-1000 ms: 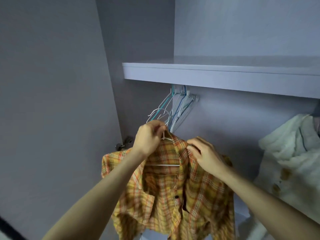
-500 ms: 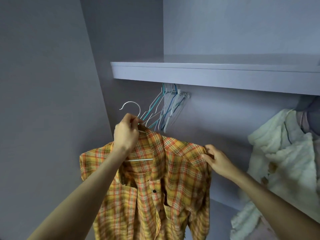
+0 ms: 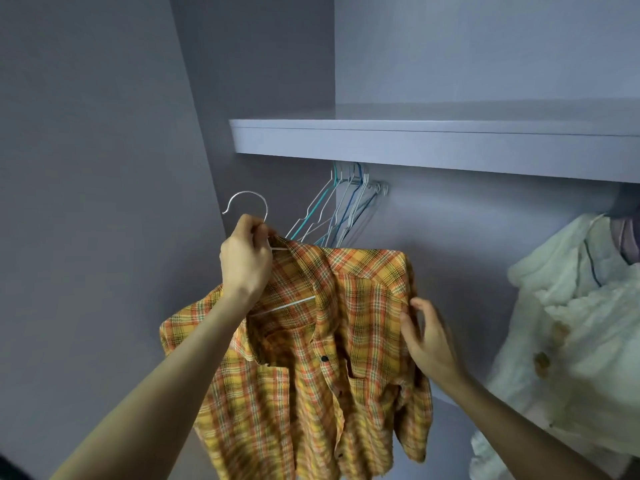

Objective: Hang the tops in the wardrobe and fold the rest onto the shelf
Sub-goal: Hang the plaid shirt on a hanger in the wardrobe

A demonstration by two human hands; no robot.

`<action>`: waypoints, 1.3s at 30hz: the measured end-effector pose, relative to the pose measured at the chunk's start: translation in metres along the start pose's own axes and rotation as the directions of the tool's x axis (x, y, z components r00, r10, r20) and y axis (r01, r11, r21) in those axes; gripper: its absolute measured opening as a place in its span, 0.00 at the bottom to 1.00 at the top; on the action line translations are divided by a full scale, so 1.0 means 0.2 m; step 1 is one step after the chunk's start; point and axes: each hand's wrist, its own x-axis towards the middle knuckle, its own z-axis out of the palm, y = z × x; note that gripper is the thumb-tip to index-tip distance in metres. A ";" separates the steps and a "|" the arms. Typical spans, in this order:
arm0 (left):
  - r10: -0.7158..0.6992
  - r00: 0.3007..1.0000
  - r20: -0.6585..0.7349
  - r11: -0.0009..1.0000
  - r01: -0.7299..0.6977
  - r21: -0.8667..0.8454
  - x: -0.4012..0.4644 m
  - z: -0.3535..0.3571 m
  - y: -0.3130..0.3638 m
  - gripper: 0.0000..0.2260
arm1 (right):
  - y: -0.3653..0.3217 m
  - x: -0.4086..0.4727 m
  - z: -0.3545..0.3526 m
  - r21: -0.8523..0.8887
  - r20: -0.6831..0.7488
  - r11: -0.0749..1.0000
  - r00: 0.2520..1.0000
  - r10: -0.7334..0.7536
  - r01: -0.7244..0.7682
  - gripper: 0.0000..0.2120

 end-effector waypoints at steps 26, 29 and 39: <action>0.144 0.981 0.129 0.973 -0.164 0.163 -0.10 -0.03 -0.09 0.05 | -0.13 0.33 -0.15 -0.073 -0.034 0.997 0.999 0.011 -0.013 0.07; 0.173 0.966 0.194 0.972 -0.199 0.124 -0.12 0.01 -0.04 0.05 | -0.29 0.25 -0.10 -0.018 0.092 0.922 0.918 -0.385 0.388 0.10; 0.261 0.955 0.143 0.939 -0.286 0.192 -0.24 0.01 -0.08 0.17 | -0.53 0.19 0.04 -0.014 0.041 0.915 0.914 -0.403 0.404 0.08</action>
